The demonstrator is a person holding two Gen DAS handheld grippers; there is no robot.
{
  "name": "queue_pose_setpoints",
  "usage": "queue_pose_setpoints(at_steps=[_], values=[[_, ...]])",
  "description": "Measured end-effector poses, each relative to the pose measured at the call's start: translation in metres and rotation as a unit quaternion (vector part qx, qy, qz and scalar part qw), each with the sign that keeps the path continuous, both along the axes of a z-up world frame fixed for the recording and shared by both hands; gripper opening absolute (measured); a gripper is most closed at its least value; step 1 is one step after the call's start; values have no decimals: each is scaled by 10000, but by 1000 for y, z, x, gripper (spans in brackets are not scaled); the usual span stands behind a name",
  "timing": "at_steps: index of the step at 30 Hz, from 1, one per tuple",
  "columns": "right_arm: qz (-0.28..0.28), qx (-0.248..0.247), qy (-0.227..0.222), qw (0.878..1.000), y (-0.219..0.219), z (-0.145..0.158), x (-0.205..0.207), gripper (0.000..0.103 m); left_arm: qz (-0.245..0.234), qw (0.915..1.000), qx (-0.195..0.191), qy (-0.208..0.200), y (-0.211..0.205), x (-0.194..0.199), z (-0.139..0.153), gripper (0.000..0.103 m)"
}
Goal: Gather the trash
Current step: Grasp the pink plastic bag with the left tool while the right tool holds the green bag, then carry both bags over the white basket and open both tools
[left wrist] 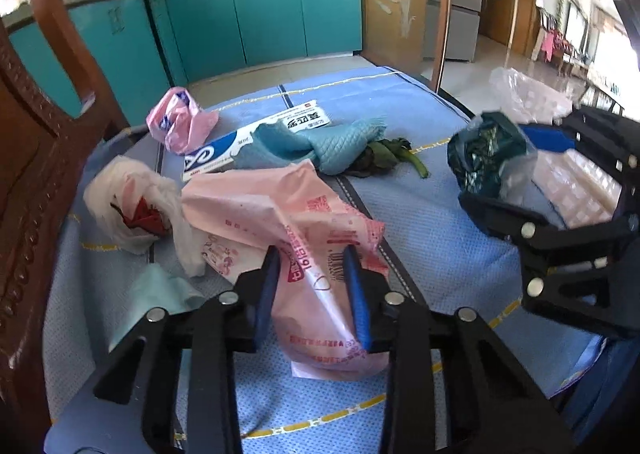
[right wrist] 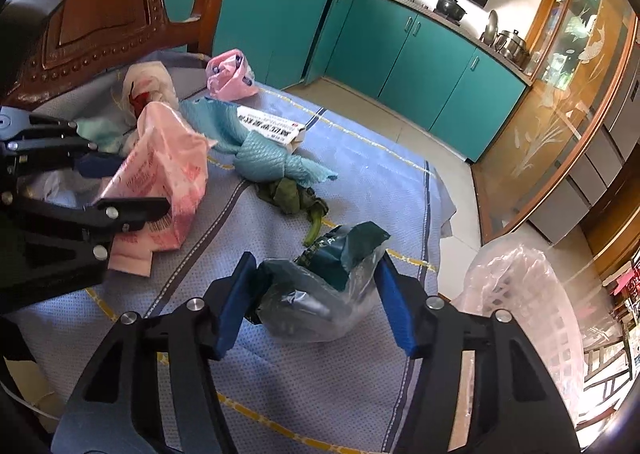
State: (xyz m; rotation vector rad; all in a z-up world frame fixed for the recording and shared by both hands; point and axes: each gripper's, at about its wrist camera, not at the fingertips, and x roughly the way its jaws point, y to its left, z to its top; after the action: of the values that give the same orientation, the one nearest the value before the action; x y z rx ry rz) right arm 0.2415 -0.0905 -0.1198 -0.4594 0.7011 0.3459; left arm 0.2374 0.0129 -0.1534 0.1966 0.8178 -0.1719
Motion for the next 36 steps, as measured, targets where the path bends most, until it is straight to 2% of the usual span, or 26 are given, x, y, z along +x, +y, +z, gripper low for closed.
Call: queue_pose_setpoints(at_steps=[4,6,10,15,20,36], values=[[-75,56,-60,9999,-4,4,-1,60,-56,9999,-59,-152,-3,-6,6,21],[-96,109,-121,9998,-6,8,-2,60,-58,9996,-87,-262,-3,-8,11,20],[-127,293,-404,9987,-13,22,-11,60,-94,9966,-311,-759,1,-19,31,19],[-146,764,-648,9949,-30,41,-22,60,-17,9916,-493,-1192,7,-29,48,19],[-234,816,-694,9940,-40,41,-26,60,238,9889,-298,-1436,4,-35,58,19],[-113,671,-644,9956,-31,35,-27,60,222,9885,-30,-1497,-5,-40,59,19]])
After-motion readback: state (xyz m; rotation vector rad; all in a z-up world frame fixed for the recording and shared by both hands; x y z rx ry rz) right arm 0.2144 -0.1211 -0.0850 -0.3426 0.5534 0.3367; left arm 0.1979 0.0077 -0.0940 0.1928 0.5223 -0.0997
